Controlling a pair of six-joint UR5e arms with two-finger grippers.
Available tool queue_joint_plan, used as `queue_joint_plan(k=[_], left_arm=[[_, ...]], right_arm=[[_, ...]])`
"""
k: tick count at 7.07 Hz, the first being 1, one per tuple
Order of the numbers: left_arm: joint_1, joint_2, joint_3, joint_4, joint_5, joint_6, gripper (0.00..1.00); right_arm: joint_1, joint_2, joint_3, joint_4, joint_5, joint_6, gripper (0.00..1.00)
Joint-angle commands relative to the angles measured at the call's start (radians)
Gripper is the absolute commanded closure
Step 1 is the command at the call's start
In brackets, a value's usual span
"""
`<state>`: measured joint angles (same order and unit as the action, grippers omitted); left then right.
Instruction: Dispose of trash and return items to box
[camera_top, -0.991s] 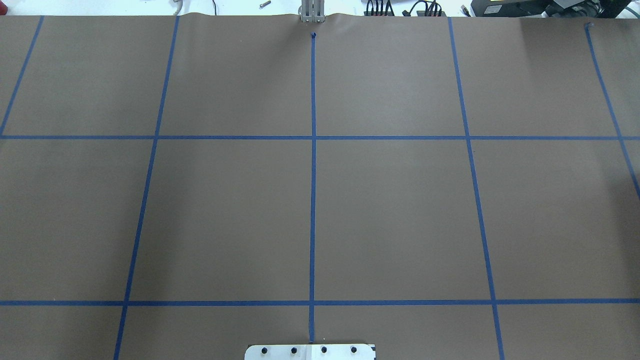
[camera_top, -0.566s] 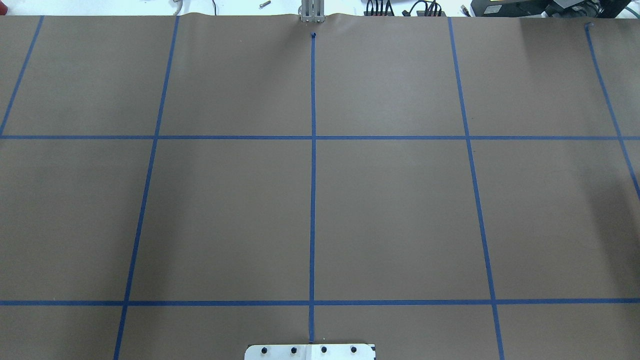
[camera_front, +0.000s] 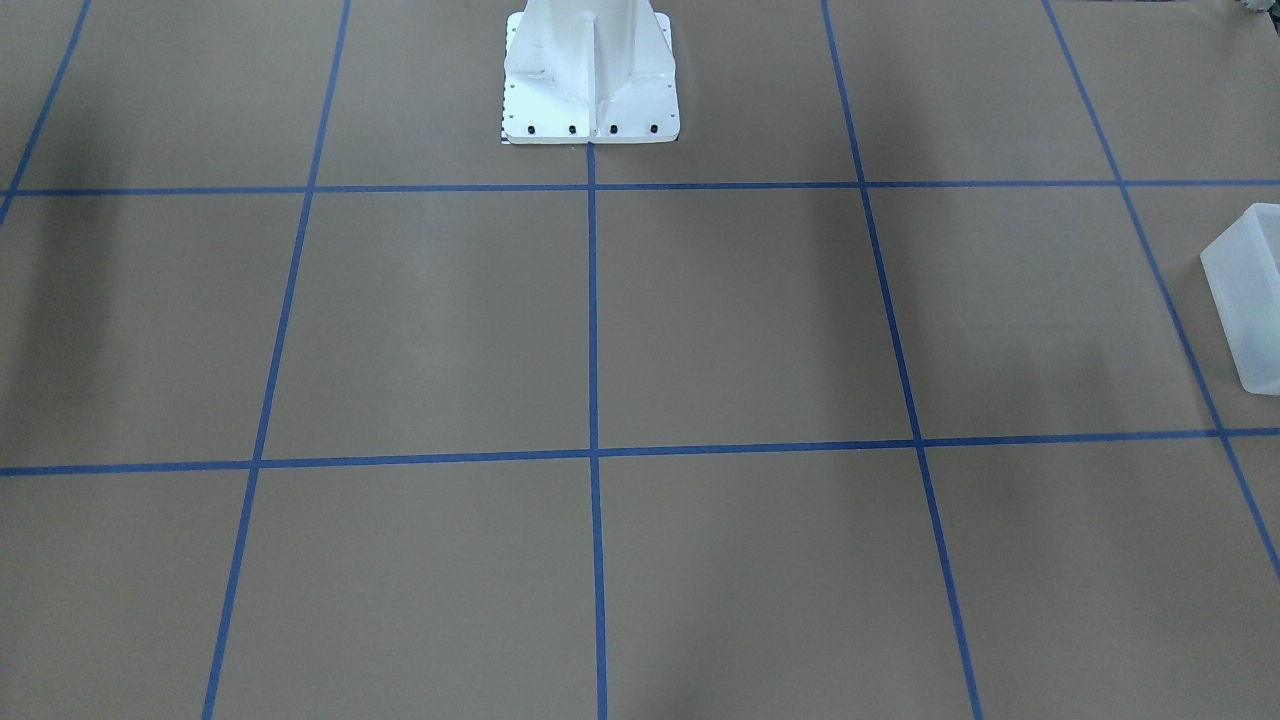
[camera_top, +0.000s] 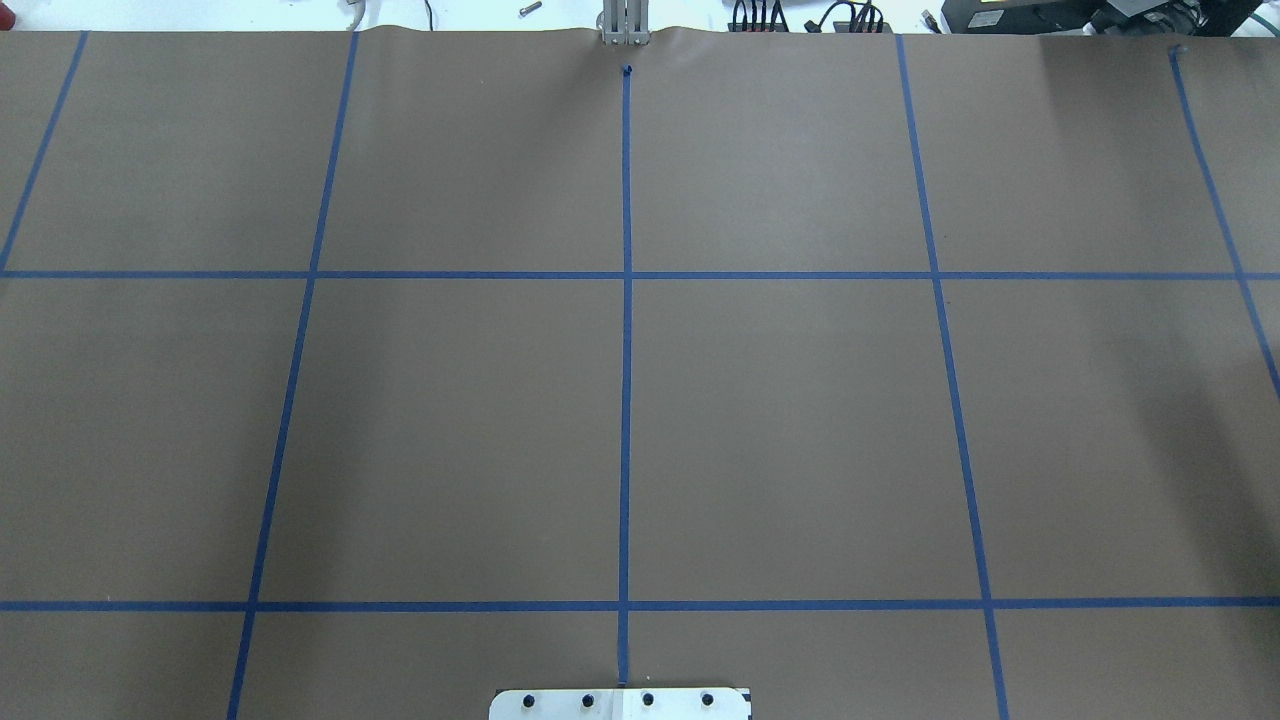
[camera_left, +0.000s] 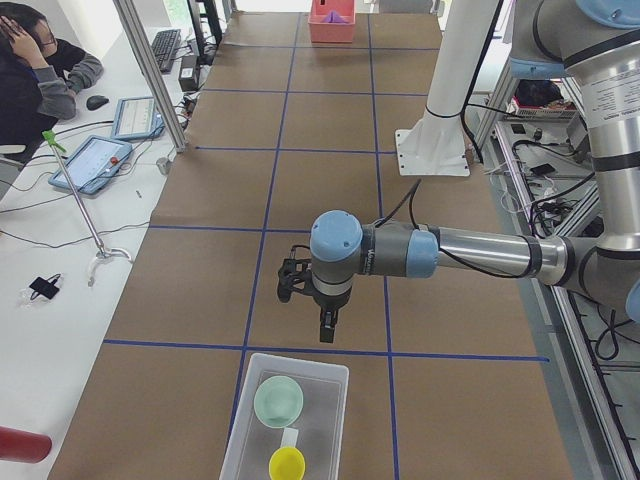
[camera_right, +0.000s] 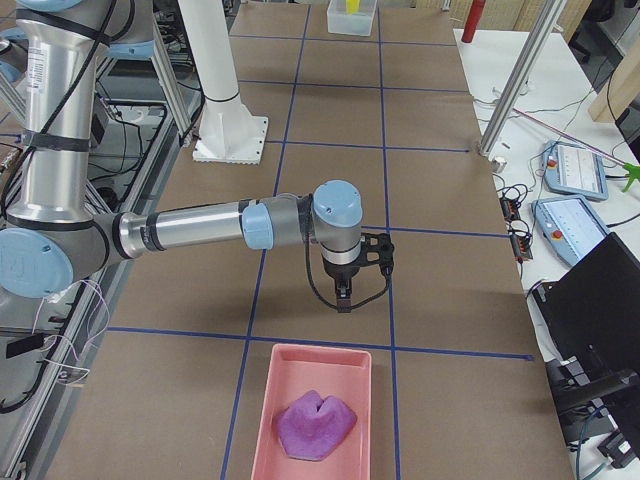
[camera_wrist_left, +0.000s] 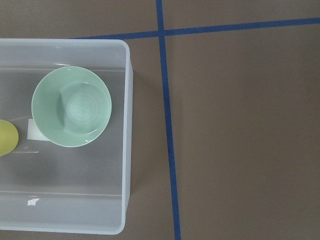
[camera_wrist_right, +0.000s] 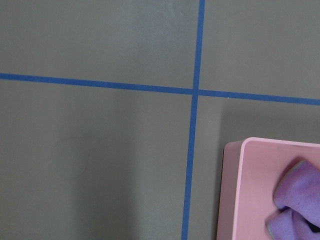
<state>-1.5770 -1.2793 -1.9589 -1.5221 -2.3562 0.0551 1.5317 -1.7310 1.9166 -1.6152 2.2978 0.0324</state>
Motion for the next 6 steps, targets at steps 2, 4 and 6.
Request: queue_joint_plan(k=[2,4,6], left_arm=[[0.000,0.000,-0.002,-0.001,0.000,0.000,0.02],[0.000,0.003,0.000,-0.001,0.000,0.002,0.02],[0.000,0.003,0.000,0.000,-0.002,0.000,0.02]], right_arm=[[0.013,-0.064,0.004,-0.015,-0.119,-0.186,0.00],[0.015,-0.079,-0.033,-0.017,-0.106,-0.169,0.00],[0.021,-0.079,-0.018,-0.012,-0.109,-0.183,0.00]])
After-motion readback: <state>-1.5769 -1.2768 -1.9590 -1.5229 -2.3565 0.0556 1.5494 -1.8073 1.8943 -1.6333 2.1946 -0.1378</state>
